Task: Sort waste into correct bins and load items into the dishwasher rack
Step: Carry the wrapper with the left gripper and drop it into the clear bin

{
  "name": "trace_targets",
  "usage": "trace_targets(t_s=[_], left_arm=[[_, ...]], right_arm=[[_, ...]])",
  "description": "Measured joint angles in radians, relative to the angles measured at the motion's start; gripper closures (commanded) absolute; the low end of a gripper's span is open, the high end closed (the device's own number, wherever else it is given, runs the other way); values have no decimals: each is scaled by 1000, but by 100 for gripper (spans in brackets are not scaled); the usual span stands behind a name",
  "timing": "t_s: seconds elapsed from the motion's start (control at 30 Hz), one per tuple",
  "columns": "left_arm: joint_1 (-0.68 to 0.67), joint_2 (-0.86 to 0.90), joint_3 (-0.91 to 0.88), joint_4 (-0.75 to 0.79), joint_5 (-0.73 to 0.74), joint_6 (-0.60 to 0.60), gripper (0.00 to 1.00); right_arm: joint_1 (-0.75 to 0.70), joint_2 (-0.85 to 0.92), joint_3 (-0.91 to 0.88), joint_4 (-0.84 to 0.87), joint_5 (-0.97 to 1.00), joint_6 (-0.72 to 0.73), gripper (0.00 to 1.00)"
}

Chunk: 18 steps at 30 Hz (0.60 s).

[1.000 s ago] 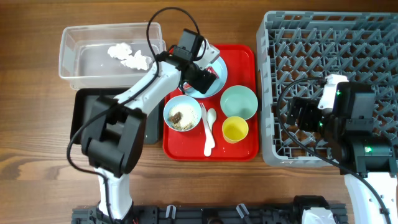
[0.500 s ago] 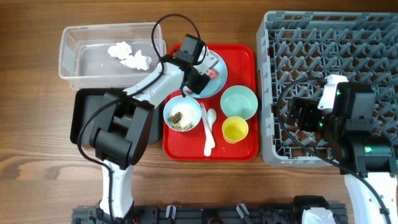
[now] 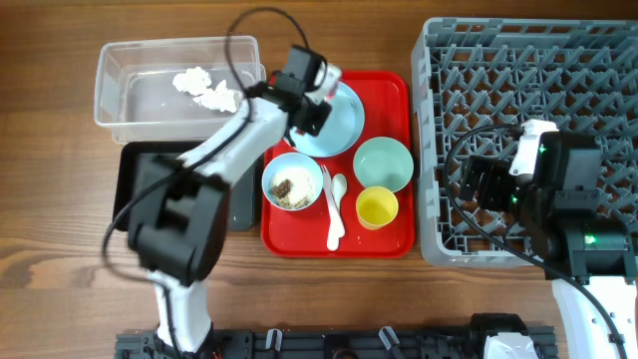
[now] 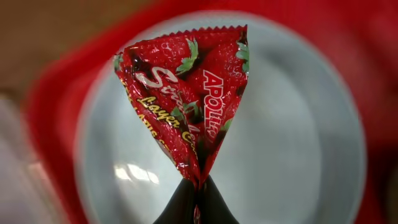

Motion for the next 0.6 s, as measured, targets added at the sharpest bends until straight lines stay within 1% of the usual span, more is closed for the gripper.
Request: trace_targets(t_s=[0.07,0.13,0.17,0.33,0.43,0.47,0.5,0.53,0.57,0.6], left_arm=[[59,-130,0,0,-3,-109,96],[103,-178,0,-1,-3,-171,96],[143,-203,1,-2,-3,-220,96],[335,-213,4,-42,-14,-486,96],[399,-195,3,-47,-14,-631,96],[408,-190,3,-47,-15,-653,93],[432,-172,3,-46,-18,-734,84],[440,-158,3,-46,-19,-784,76],[443,-148,3,-46,-20,-800,75],[444,-135,3,-46,-21,-829,68]], right_arm=[[0,0,0,0,0,0,0],[0,0,0,-1,0,0,0],[0,0,0,-3,0,0,0],[0,0,0,-4,0,0,0],[0,0,0,-6,0,0,0],[0,0,0,-7,0,0,0],[0,0,0,-7,0,0,0],[0,0,0,-7,0,0,0],[0,0,0,-7,0,0,0],[0,0,0,-7,0,0,0]])
